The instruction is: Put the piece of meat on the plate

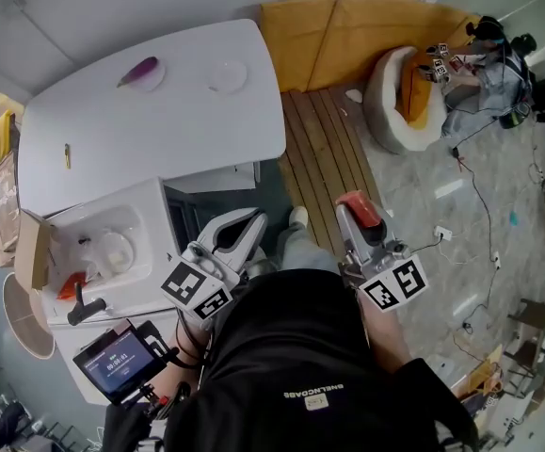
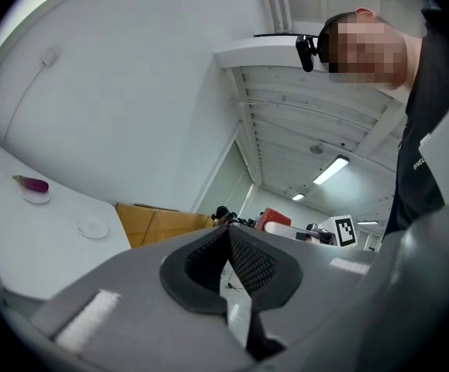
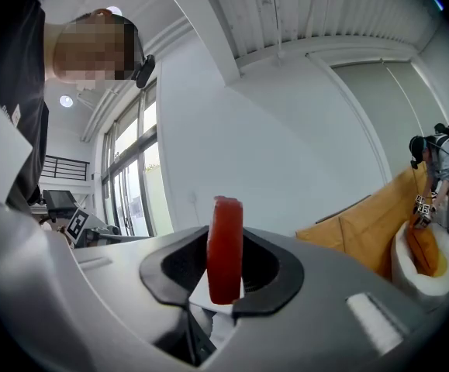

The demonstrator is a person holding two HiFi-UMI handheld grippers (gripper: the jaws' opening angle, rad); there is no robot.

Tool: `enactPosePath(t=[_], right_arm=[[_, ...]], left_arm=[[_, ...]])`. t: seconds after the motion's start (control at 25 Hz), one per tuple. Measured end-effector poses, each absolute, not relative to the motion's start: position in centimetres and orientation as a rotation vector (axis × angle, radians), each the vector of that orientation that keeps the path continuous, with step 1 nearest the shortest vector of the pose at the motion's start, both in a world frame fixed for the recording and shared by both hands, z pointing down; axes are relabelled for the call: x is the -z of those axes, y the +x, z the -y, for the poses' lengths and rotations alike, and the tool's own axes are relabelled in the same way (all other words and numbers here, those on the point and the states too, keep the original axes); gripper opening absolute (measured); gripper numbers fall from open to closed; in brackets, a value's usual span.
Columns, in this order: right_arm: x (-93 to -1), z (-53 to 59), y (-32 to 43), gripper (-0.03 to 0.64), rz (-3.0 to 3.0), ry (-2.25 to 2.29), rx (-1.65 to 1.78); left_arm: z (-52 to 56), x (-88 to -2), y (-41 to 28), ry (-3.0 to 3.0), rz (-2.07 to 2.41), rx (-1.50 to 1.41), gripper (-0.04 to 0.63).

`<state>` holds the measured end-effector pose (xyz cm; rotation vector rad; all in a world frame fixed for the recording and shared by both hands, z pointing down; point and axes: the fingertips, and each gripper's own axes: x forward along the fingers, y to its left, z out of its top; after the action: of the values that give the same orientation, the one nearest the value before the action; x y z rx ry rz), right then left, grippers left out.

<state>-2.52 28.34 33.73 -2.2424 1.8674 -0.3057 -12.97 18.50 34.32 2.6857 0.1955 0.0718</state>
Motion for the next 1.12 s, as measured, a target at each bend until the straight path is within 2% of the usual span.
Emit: enactPosePath(t=[0.88,1.12], right_arm=[[-36.0,-19.7,7.1,0.095,-1.967,-2.096,0.457],[-37.2,-15.8,12.2,0.095,-1.987,-1.982,0.552]], left_arm=[[-10.0,-35.4,-7.3,2.662,0.073,-0.076,0.02],[-6.9,-36.3,-2.8,2.653,0.149,-0.092,0.02]])
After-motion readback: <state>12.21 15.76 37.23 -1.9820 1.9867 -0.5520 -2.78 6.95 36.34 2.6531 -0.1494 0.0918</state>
